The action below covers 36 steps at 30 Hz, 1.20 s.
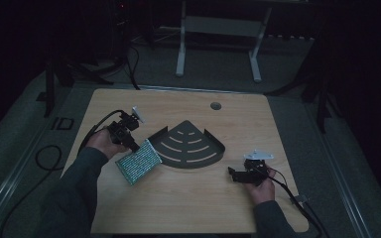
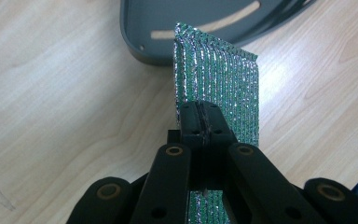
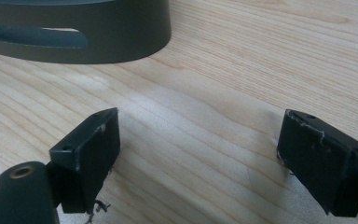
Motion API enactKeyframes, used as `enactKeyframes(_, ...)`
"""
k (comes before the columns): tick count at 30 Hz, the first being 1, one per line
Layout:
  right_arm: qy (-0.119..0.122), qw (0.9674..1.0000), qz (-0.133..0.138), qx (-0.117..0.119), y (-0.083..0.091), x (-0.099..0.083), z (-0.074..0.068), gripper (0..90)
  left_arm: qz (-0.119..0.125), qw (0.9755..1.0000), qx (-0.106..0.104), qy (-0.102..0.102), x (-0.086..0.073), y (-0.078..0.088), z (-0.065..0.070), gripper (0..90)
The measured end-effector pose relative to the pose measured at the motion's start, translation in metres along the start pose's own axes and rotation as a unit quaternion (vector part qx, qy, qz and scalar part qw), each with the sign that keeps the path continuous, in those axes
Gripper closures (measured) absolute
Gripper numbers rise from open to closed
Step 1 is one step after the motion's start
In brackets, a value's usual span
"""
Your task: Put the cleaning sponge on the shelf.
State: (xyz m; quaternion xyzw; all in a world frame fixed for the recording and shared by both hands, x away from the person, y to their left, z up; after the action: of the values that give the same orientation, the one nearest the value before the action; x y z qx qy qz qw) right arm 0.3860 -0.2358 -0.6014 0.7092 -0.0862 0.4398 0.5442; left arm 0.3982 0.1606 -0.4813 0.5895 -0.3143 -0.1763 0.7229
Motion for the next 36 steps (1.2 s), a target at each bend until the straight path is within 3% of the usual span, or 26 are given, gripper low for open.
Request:
enactKeyframes(19, 0.001, 1.0, 0.0, 0.0, 0.0, 0.0, 0.0, 12.7, 0.013, 0.9999, 0.003, 0.0, 0.03, 0.012, -0.001, 90.0)
enactKeyframes(27, 0.0, 1.0, 0.0, 0.0, 0.0, 0.0, 0.0, 12.7, 0.015, 0.9996, 0.021, -0.012, 0.042, 0.016, -0.002, 90.0)
enactKeyframes(36, 0.0, 1.0, 0.0, 0.0, 0.0, 0.0, 0.0, 12.7, 0.014, 0.9995, 0.019, -0.022, 0.058, 0.014, 0.003, 90.0)
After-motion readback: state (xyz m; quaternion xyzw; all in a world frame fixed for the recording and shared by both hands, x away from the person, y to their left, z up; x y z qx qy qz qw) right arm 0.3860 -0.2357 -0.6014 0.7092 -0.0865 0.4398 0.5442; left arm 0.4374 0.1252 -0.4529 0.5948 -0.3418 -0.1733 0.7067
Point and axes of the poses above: each handheld gripper's, and its own axes: y roughly backward along the jaws, x roughly out of its top, z roughly to its right, the point moved 6 cm from there along -y, roughly forward along the jaws, and after that the axes turned 2 degrees about x, right-handed, at the moved point
